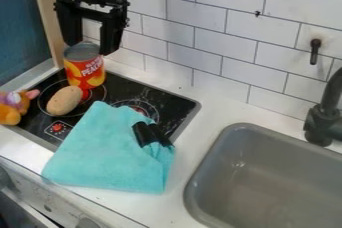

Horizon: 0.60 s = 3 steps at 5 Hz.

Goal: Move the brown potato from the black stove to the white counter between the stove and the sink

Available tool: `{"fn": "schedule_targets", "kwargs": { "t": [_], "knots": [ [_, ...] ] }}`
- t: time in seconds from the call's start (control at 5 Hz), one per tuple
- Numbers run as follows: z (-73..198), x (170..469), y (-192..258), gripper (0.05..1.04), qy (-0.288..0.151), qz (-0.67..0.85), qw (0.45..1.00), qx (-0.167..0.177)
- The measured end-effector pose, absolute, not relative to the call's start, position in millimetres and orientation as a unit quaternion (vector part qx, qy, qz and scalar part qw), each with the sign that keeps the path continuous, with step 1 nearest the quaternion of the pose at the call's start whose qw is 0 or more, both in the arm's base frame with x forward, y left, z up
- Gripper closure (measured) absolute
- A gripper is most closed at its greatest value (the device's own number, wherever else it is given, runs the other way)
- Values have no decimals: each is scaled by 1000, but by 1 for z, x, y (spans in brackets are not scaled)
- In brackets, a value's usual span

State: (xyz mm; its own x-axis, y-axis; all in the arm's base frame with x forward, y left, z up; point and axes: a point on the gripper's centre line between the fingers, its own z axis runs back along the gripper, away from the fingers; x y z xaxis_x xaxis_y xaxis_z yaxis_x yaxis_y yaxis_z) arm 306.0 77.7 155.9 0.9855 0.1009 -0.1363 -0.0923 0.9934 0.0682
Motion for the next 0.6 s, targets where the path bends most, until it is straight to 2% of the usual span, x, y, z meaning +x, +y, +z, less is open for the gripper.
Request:
{"fn": "schedule_targets", "kwargs": {
  "t": [0.2,0.6],
  "knots": [
    [145,305,77,84,87,47,995,28],
    [123,290,111,84,87,31,995,37]
  ]
}}
